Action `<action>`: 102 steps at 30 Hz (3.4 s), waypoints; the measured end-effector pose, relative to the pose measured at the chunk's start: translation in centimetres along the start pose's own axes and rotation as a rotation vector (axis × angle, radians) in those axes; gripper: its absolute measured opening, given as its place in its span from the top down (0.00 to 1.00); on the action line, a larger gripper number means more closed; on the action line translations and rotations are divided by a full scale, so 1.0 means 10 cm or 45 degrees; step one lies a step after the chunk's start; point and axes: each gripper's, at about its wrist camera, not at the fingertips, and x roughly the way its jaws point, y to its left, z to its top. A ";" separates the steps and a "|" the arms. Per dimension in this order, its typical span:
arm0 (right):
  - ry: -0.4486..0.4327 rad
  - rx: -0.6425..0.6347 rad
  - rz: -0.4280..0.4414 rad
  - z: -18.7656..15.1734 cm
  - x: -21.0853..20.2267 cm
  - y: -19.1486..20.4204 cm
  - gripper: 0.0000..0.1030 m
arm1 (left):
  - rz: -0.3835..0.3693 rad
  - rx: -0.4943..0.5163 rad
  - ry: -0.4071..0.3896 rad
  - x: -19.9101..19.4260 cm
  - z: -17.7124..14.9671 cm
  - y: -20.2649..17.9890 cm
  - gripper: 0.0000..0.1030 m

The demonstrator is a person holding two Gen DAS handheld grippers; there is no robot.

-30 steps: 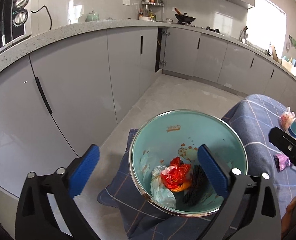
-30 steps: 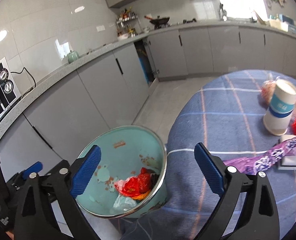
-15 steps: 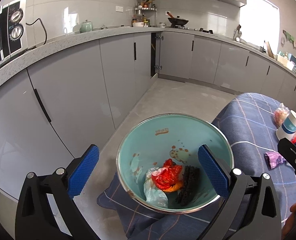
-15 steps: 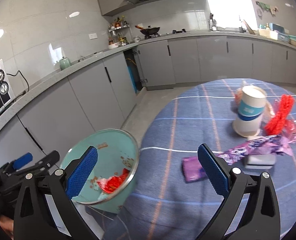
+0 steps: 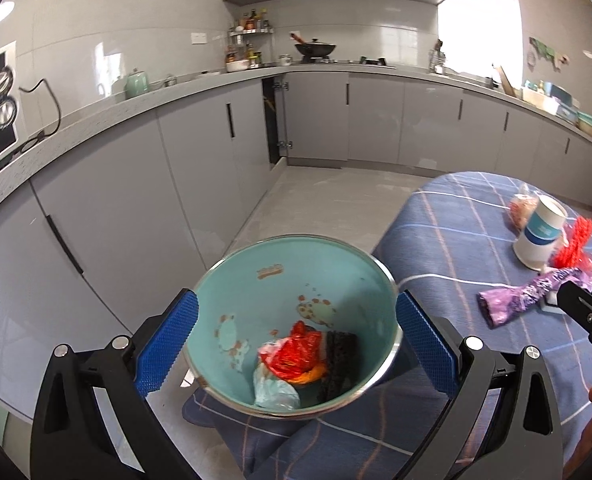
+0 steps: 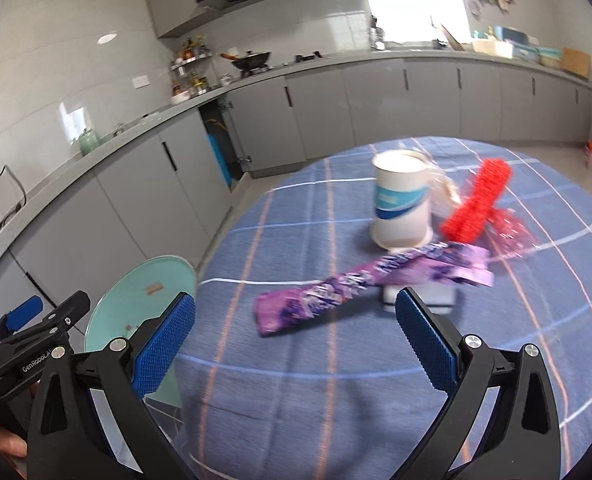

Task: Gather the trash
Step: 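Move both open grippers back over the table toward the remaining trash, then grasp the long purple wrapper with the left gripper, then grasp the white sponge with the right gripper while the left gripper lifts the purple wrapper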

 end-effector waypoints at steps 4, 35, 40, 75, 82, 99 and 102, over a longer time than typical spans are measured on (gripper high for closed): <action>-0.044 0.014 -0.025 -0.05 -0.16 -0.17 0.04 | -0.019 0.047 -0.003 -0.04 -0.01 -0.20 0.05; -0.113 0.207 -0.232 -0.18 -0.55 -1.32 0.05 | -0.295 0.347 0.080 0.21 -0.07 -1.66 0.06; -0.096 0.223 -0.245 -0.17 -0.50 -1.36 0.05 | -0.348 0.437 0.086 0.33 -0.03 -1.89 0.07; -0.006 0.193 -0.267 -0.08 -0.21 -1.27 0.08 | -0.491 0.259 0.250 0.53 -0.06 -1.69 0.80; 0.044 0.177 -0.242 0.05 -0.01 -1.12 0.19 | -0.413 0.227 0.249 0.56 -0.04 -1.53 0.85; 0.211 0.079 -0.228 0.20 0.67 -0.76 0.21 | -0.397 0.219 0.291 0.78 -0.09 -1.49 0.51; 0.286 0.085 -0.216 0.17 0.81 -0.76 0.43 | -0.400 0.222 0.294 0.80 -0.10 -1.50 0.51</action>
